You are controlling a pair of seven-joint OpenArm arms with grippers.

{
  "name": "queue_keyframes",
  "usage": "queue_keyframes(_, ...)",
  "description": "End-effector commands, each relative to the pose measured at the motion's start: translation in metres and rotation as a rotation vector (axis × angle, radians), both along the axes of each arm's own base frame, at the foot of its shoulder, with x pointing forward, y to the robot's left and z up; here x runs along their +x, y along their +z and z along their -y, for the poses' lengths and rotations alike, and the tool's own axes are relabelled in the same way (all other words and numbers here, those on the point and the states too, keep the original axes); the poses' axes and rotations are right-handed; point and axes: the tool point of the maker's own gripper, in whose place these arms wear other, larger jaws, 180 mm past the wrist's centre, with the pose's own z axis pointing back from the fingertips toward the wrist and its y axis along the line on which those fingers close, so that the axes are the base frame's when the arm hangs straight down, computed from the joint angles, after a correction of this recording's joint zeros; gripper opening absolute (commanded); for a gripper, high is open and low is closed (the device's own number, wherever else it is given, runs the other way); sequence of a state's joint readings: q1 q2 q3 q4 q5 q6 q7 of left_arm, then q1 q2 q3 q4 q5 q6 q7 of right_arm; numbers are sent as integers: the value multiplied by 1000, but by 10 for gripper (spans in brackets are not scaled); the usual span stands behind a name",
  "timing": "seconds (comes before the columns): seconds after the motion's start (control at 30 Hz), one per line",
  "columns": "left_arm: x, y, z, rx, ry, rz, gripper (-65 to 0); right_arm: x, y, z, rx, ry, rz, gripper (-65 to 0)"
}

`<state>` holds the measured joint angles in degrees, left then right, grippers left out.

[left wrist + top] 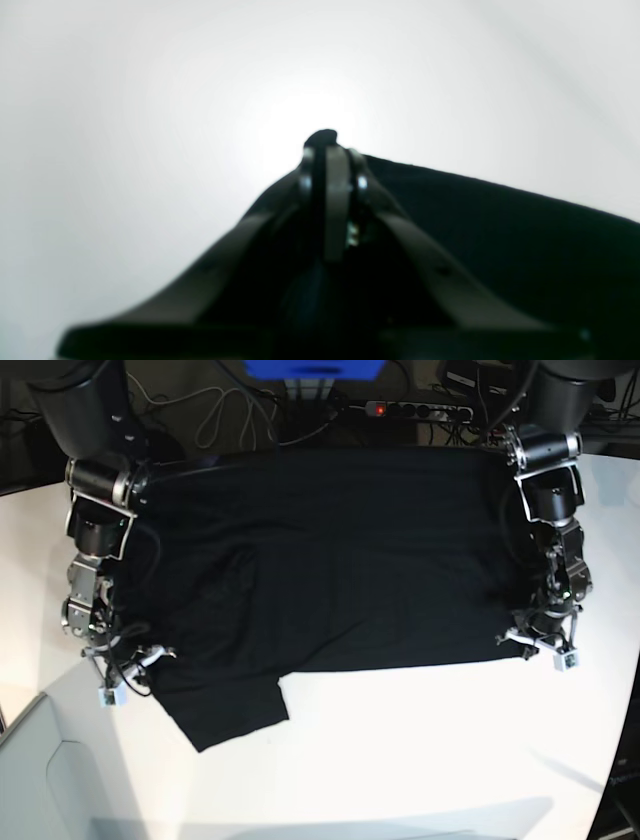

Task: Fold the T-shirt properly
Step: 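Reach both grippers to the hem corners and grasp them, then lift the hem and fold it over toward the shoulder edge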

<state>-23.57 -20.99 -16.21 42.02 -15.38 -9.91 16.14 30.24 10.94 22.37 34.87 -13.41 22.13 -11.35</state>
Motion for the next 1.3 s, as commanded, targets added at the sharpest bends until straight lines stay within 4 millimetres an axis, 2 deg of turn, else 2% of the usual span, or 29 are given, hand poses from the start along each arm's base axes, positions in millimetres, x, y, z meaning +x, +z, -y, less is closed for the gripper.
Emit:
queue_keyframes(0.0, 9, 18, -2, 21, -18, 21, -650, -6, -1, 10, -54, 2, -30, -648)
queue_keyframes(0.17, 14, 57, 4, 54, -58, 35, -650, -3, 36, 10, -122, 11, 95, -648)
queue_keyframes(0.33, -8, 74, 5, 77, -53, 57, -650, -12, 59, 11, -180, 22, 158, -648)
queue_keyframes(0.47, -25, 86, 5, 105, -53, 69, -650, -17, 84, 10, -174, 15, 209, -648)
queue_keyframes(0.57, -41, 89, 10, 138, -74, 62, -650, -30, 100, 11, -191, 17, 209, -648)
queue_keyframes(0.7, -58, 92, 23, 161, -100, 71, -650, -58, 111, 8, -233, 34, 221, -648)
queue_keyframes(0.9, -82, 100, 13, 168, -41, 91, -650, -94, 114, 1, -279, 61, 227, -648)
queue_keyframes(1.0, -94, 98, 5, 174, -16, 79, -650, -106, 114, 1, -297, 72, 221, -648)
queue_keyframes(1.2, -116, 93, -9, 191, 18, 50, -650, -124, 100, 6, -320, 87, 168, -648)
queue_keyframes(1.27, -123, 91, -8, 199, 12, 36, -650, -128, 96, 7, -320, 87, 156, -648)
